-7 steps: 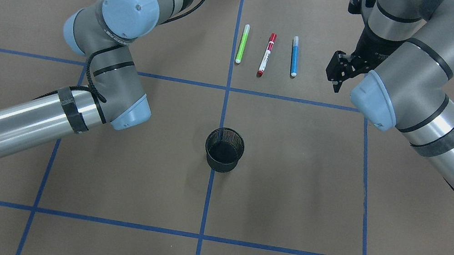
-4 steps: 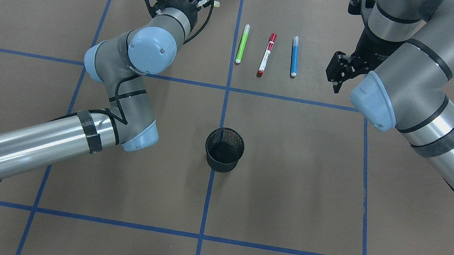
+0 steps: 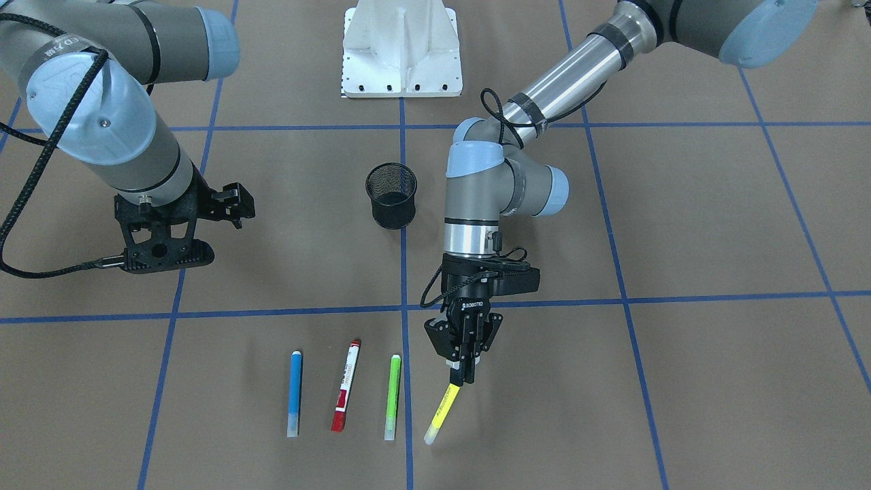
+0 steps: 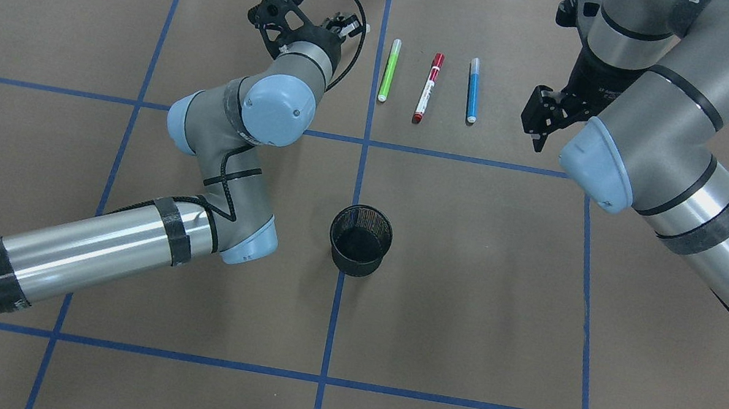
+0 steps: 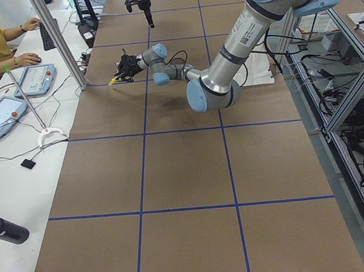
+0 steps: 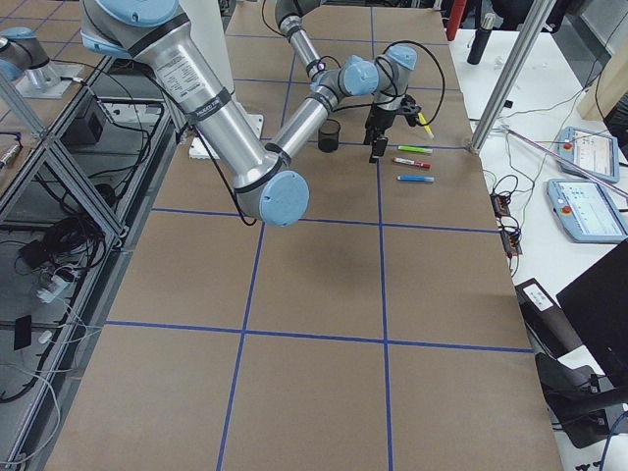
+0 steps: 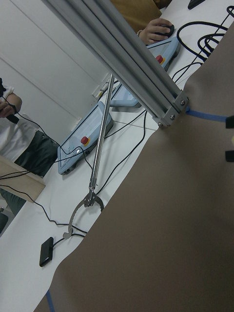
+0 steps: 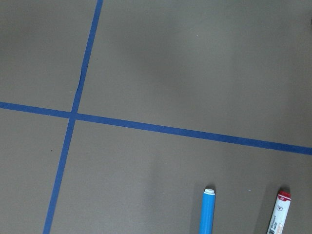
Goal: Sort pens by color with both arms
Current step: 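Lower the yellow highlighter beside the green highlighter and release it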
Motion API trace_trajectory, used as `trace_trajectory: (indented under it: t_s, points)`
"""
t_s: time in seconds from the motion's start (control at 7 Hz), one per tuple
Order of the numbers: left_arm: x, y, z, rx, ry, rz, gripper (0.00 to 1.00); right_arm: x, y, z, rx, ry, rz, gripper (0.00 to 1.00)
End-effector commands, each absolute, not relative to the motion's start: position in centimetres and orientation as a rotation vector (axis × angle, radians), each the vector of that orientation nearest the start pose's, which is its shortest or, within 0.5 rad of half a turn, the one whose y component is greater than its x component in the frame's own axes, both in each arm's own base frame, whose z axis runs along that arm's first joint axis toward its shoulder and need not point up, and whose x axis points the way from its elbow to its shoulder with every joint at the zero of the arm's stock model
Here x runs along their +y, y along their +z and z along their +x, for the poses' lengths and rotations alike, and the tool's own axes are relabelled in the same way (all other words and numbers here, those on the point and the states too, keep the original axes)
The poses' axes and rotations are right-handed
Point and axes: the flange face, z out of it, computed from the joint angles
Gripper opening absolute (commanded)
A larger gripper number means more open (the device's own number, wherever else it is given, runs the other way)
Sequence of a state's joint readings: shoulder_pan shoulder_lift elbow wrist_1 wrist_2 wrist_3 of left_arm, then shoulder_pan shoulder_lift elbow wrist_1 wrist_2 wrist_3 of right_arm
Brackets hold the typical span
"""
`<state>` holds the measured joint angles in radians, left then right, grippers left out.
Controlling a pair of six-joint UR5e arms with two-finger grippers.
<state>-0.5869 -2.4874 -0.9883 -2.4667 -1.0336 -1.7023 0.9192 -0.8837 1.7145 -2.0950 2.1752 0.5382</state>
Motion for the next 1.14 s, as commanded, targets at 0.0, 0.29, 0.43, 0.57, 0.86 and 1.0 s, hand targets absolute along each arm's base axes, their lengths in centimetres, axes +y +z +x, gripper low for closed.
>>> trace_trajectory:
  t_s: [0.0,0.29,0.43,0.57,0.86,1.0]
  points:
    - [-61.0,22.4,58.5,1.107,-0.947,0.752,0.44,-56.7,24.9,-33.6,-0.665,-0.204,-0.088,1.00]
    - [-61.0,22.4,58.5,1.107,-0.947,0.752,0.55,-56.7,24.9,-33.6,-0.665,-0.204,-0.088,1.00]
    - [-60.9,22.4,58.5,1.109,-0.947,0.751,0.60,-56.7,24.9,-33.6,-0.665,-0.204,-0.088,1.00]
    - [-60.9,22.1,58.4,1.115,-0.944,0.750,0.63,-56.7,24.9,-33.6,-0.664,-0.203,-0.090,1.00]
    - [-60.3,20.4,58.2,1.112,-0.848,0.766,0.88,-56.6,24.7,-33.6,-0.666,-0.204,-0.087,1.00]
    - [-60.0,19.4,57.7,1.098,-0.765,0.766,0.99,-56.6,24.7,-33.6,-0.667,-0.205,-0.086,1.00]
